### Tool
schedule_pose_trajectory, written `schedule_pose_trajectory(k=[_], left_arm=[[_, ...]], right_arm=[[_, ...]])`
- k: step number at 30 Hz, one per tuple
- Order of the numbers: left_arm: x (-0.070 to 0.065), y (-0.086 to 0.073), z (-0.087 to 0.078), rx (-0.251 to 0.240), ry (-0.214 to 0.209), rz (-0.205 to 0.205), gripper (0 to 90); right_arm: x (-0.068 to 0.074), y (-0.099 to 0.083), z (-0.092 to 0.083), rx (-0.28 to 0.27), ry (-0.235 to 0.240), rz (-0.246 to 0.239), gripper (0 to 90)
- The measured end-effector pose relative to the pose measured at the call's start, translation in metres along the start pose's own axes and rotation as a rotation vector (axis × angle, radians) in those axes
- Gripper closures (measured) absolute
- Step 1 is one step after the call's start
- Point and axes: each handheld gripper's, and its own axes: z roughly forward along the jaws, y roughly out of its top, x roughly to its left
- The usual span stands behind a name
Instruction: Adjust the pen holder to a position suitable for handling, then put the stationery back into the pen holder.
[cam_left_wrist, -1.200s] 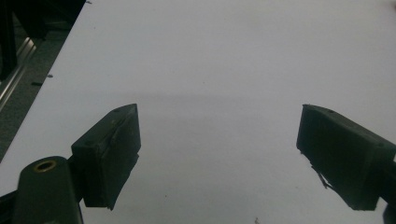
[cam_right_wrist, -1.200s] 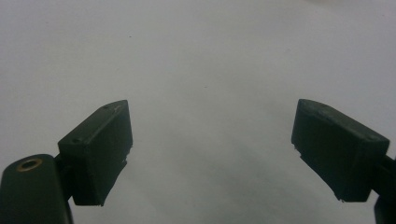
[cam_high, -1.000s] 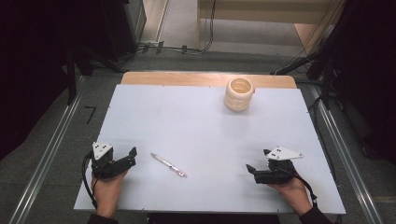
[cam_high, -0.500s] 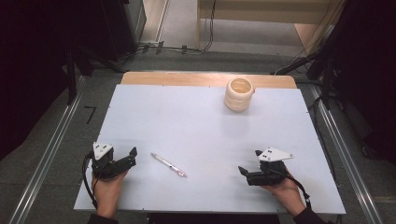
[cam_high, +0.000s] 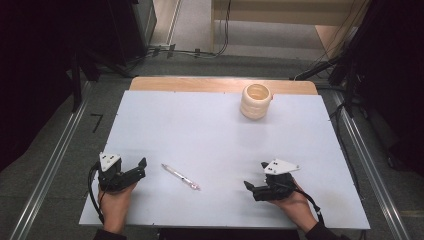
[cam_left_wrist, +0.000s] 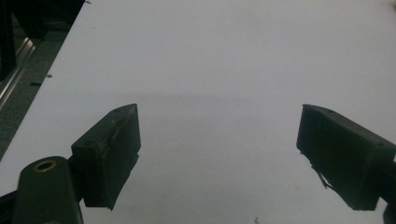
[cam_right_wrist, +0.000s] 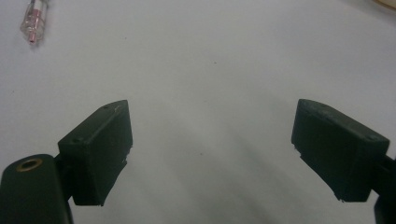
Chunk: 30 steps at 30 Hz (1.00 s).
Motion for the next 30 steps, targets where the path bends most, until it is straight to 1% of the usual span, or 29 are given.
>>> schedule_pose_trajectory(k=[5,8,10,12,15,19,20,21,22,24,29,30], left_arm=[[0.000,0.000,0.000,0.001,0.000,-0.001,14.3],[0.000,0.000,0.000,0.000,-0.001,-0.001,14.3],[0.000,0.000,0.000,0.002,-0.002,-0.001,14.3],[0.001,0.000,0.000,-0.001,-0.006,-0.005,14.3],[0.002,-0.001,0.000,0.004,-0.004,-0.007,14.3],[0.003,-0.002,-0.002,-0.002,-0.003,-0.010,14.2],[0.003,-0.002,-0.002,-0.001,0.001,-0.009,14.2],[0.003,-0.002,-0.003,-0.002,0.002,-0.011,14.2],[0.003,-0.002,-0.003,-0.004,0.003,-0.012,14.2],[0.003,-0.002,-0.004,-0.004,0.006,-0.013,14.2],[0.004,-0.003,-0.004,-0.002,0.007,-0.014,14.2],[0.004,-0.003,-0.004,-0.002,0.007,-0.013,14.2]], right_arm=[[0.005,0.003,0.004,-0.001,0.013,-0.013,11.4],[0.011,0.007,0.008,0.003,0.028,-0.019,11.4],[0.012,0.007,0.010,0.001,0.030,-0.026,11.5],[0.016,0.009,0.013,0.011,0.042,-0.029,11.4],[0.018,0.011,0.015,0.014,0.047,-0.035,11.4],[0.023,0.014,0.020,0.017,0.059,-0.040,11.4],[0.026,0.016,0.022,0.016,0.066,-0.047,11.4],[0.026,0.016,0.022,0.016,0.066,-0.047,11.4],[0.030,0.019,0.025,0.015,0.077,-0.053,11.4],[0.032,0.020,0.027,0.013,0.080,-0.059,11.4],[0.043,0.028,0.036,0.010,0.102,-0.065,11.4],[0.043,0.028,0.036,0.010,0.102,-0.065,11.4]])
